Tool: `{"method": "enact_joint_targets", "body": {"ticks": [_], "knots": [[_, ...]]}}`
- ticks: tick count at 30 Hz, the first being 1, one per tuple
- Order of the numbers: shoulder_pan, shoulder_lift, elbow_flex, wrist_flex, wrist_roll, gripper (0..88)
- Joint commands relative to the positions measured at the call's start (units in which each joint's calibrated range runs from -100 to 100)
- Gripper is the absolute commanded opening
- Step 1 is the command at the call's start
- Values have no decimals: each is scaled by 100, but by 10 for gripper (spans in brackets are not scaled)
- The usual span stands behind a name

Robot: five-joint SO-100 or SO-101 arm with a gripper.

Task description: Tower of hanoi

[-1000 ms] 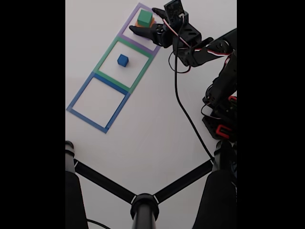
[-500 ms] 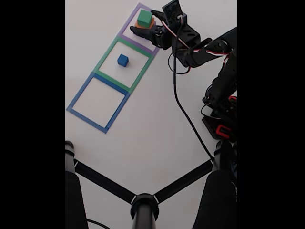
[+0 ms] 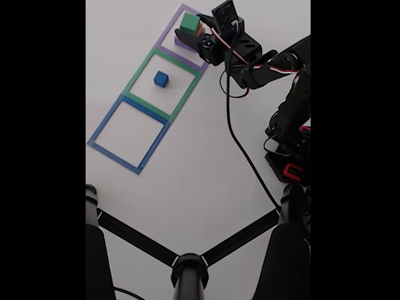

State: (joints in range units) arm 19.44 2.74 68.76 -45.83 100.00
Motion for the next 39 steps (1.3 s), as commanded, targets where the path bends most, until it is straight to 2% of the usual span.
{"method": "enact_joint_targets", "body": {"ticks": [1, 16, 20, 24, 31, 39], "knots": [[-65, -58, -201, -148, 0, 121], [-80, -266, -56, -92, 0, 75], [-111, -851, -10, 475, 0, 73], [-141, -1893, -147, 1916, 0, 71], [-88, -3664, -1155, 5428, 0, 69], [-194, -4185, -4209, 10099, 0, 59]]}}
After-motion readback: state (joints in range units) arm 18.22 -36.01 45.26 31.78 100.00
